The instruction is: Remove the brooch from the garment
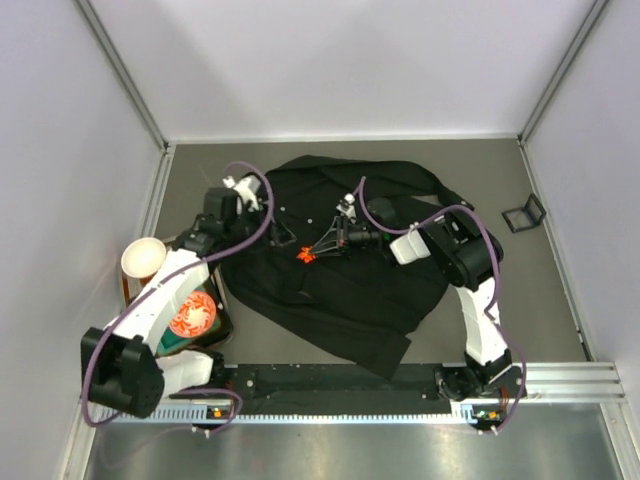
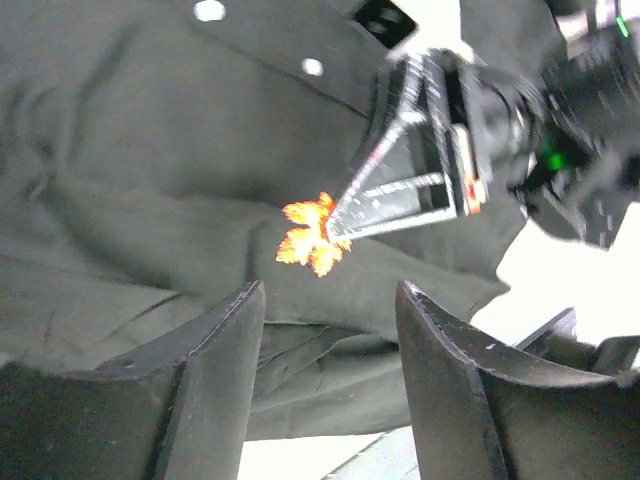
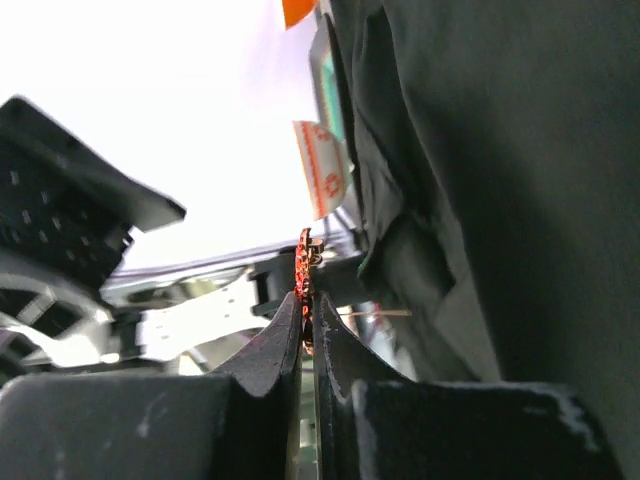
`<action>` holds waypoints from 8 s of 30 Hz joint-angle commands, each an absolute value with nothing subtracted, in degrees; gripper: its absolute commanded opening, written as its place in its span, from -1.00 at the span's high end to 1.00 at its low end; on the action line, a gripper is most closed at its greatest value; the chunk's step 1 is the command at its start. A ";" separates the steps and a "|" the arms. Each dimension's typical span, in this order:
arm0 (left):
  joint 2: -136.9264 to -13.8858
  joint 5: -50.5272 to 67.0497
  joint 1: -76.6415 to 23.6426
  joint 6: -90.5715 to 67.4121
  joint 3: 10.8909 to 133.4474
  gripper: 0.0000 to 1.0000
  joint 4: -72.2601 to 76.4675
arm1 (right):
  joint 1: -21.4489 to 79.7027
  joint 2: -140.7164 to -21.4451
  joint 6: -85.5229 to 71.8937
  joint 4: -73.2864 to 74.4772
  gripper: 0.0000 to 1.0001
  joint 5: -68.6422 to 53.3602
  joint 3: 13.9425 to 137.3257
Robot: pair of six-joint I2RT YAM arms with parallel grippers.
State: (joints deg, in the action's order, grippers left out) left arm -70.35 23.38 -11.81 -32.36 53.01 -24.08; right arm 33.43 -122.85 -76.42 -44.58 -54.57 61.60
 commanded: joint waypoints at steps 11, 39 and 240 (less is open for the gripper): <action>-60.29 22.48 -27.24 11.68 48.61 -0.15 -4.65 | 27.87 -103.72 -95.97 -55.55 0.99 -61.96 49.22; -53.08 18.99 -38.67 35.94 39.99 0.02 4.13 | 26.98 -99.58 -103.62 -57.31 0.98 -63.37 47.64; -61.17 60.91 -21.09 -47.81 44.56 1.00 5.36 | 37.35 -75.15 -43.15 -11.34 0.27 -49.92 54.49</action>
State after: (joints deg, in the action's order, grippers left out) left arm -61.52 59.37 -21.41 -47.05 43.51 2.15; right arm 36.34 -74.72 -43.92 -9.30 -50.02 51.40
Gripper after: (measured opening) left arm 0.028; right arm 0.367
